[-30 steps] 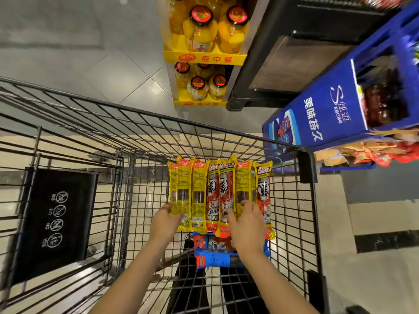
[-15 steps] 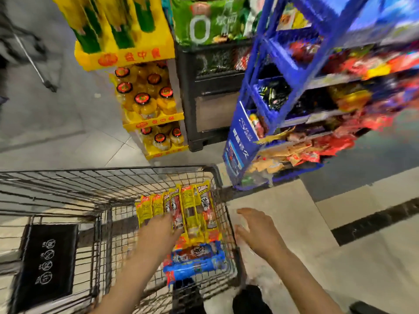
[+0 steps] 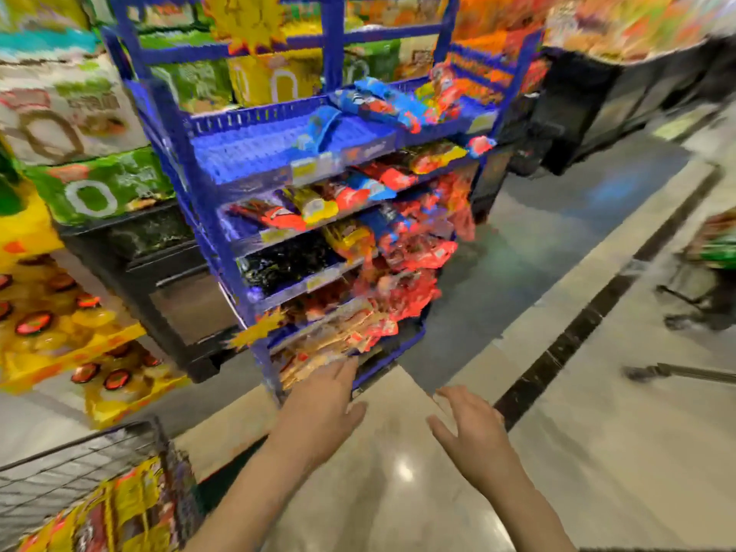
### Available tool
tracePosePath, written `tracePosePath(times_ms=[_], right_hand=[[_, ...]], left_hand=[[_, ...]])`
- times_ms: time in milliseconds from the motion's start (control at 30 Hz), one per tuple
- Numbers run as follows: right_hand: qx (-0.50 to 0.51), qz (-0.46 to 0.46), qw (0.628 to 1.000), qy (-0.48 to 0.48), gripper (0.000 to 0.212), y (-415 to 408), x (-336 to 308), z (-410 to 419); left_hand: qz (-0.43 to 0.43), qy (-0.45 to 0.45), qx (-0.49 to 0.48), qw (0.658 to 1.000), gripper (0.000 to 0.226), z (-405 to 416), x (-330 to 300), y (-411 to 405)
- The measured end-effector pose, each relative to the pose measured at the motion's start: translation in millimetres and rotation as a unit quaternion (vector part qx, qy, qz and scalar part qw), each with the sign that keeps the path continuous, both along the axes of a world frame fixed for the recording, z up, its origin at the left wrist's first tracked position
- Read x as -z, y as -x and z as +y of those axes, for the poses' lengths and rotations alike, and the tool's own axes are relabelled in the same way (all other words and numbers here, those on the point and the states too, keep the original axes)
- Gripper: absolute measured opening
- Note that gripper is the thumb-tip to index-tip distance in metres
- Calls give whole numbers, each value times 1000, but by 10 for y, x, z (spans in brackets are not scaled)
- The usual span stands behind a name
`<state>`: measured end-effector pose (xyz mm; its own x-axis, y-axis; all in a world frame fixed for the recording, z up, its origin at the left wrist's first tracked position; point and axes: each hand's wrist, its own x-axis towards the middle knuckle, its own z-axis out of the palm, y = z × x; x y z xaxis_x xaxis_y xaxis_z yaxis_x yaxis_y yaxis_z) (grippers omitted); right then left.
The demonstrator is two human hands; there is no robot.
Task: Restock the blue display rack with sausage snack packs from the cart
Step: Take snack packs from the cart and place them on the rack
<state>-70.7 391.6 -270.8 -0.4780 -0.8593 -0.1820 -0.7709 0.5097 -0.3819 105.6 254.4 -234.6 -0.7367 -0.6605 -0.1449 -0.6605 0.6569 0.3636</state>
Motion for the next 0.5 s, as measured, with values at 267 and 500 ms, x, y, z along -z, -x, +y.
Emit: tracePosePath(times_ms=[267,500], right_hand=[[29,-4,999,42,53,948,-275,-273],[17,10,998,59,45,1769,-334,-1018]], left_hand=[[34,25,17,999,58,-323,-176,910],[8,3,-27,1000,62,-1046,-109,1465]])
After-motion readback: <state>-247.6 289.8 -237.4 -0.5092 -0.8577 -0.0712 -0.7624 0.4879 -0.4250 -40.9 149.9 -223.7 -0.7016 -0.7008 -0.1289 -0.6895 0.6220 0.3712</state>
